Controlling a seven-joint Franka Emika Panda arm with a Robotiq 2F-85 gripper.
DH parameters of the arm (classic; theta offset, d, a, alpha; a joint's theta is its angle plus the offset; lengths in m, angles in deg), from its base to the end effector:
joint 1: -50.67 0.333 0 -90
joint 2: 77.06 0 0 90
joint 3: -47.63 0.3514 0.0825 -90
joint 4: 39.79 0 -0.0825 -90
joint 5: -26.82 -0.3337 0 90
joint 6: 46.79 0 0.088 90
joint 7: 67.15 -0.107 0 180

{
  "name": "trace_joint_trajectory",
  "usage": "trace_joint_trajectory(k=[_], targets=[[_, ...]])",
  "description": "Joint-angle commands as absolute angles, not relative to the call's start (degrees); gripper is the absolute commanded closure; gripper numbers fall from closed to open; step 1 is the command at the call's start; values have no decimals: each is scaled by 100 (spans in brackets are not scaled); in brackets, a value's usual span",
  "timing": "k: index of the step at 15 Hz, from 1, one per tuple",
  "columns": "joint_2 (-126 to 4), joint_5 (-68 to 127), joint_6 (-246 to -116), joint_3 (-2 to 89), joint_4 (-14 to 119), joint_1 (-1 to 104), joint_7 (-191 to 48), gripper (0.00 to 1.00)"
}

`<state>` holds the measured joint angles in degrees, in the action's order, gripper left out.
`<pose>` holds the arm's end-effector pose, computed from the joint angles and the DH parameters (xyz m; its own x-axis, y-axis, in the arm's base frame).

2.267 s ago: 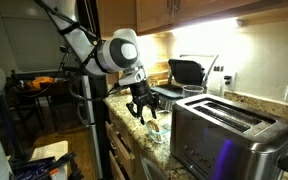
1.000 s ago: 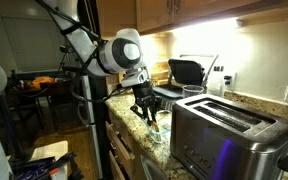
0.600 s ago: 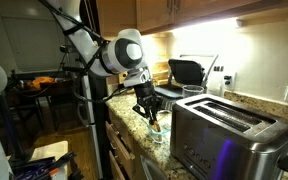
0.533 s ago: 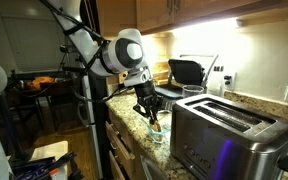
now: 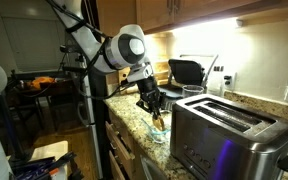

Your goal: Put the slices of bread in the toaster

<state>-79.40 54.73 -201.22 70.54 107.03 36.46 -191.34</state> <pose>0.4239 0.0810 0.3697 -0.0419 -0.9831 0.1781 -0.9696 -0.0030 -0.2445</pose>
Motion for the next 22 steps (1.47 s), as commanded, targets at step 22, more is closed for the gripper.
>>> trace_joint_trajectory(k=[22], targets=[[-9791, 5673, -18370, 6486, 10804, 4705, -19258, 91]])
